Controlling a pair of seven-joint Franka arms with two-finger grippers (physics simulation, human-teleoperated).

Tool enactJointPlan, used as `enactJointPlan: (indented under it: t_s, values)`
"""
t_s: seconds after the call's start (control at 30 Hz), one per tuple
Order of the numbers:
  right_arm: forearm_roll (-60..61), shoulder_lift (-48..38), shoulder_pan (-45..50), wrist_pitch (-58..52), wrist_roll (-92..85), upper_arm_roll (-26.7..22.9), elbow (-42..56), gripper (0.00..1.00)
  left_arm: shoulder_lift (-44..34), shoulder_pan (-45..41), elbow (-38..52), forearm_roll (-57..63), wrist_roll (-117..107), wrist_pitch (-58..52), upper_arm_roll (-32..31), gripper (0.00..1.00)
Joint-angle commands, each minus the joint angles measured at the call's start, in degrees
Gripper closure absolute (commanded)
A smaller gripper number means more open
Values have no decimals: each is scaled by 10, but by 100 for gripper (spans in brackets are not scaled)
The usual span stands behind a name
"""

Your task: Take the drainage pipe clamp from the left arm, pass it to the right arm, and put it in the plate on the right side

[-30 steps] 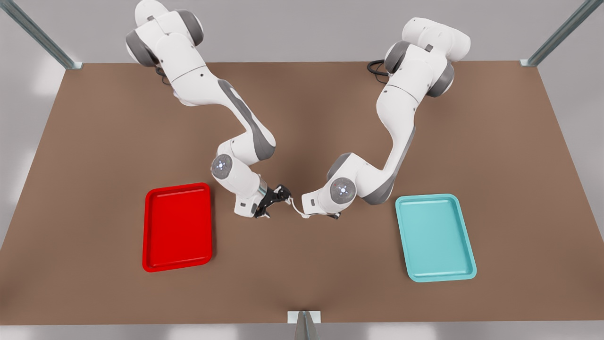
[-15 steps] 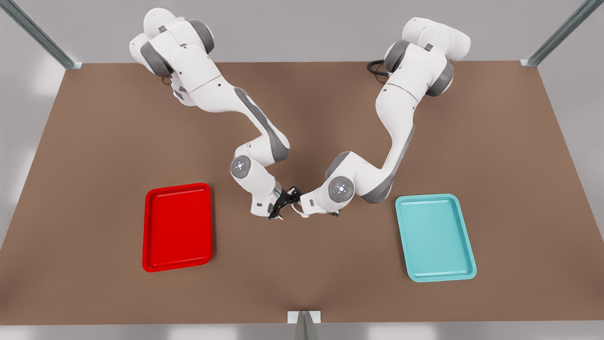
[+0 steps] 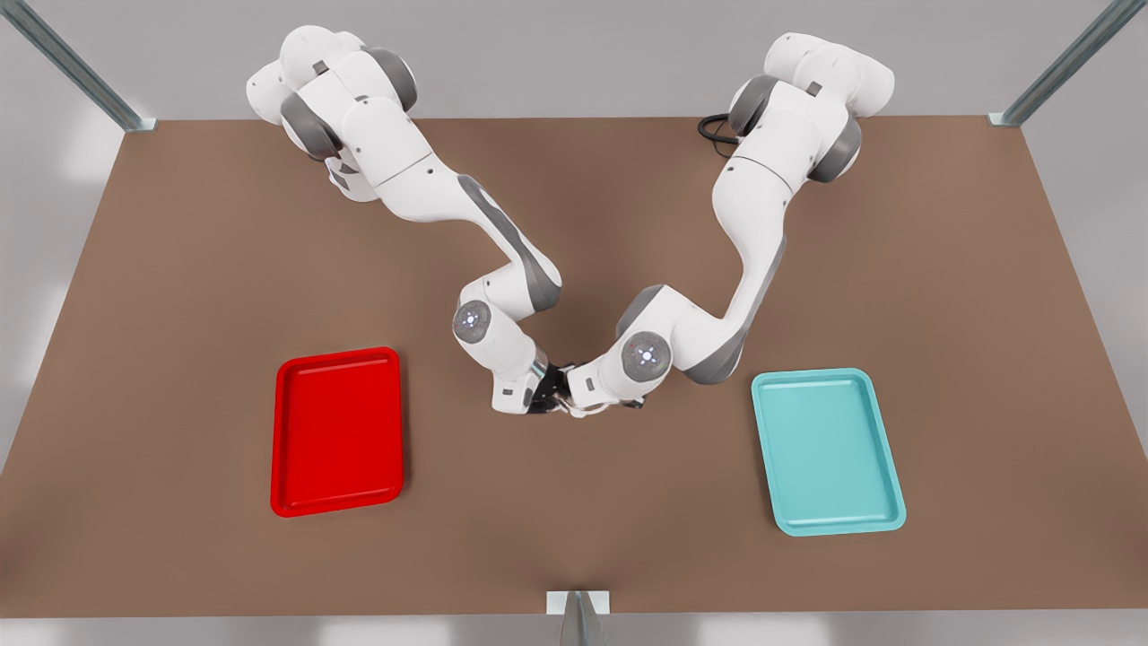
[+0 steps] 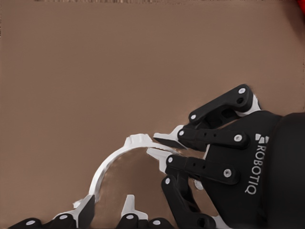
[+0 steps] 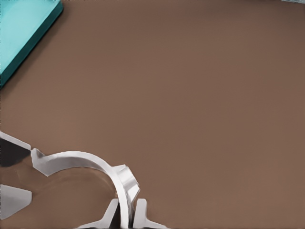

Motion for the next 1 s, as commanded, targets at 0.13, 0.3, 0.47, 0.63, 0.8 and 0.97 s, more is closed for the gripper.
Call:
enactJointPlan:
  t_s: [0.13,0.3,0.47,0.63,0.8,0.97]
  values:
    - [-52,10,16,-2,45,-35,7,79,-49,28,4,24,-33,-147,31,0]
    - [-95,-53,22,-25,39,-111,-75,79,-189,229,8,68,29,-337,30,0]
    - [-141,-130,1,-138,-80,-238,-102,79,-325,245,-174,59,102,-310,61,0]
    - [-141,-122,-97,-158,-282,-260,-129,79,-301,243,-170,57,99,-347,56,0]
    - [-135,-88,-129,-126,-335,-258,-135,79,-303,241,-169,56,99,-330,56,0]
    - [-115,-79,-140,-99,-335,-254,-168,79,-303,243,-169,57,99,-330,56,0]
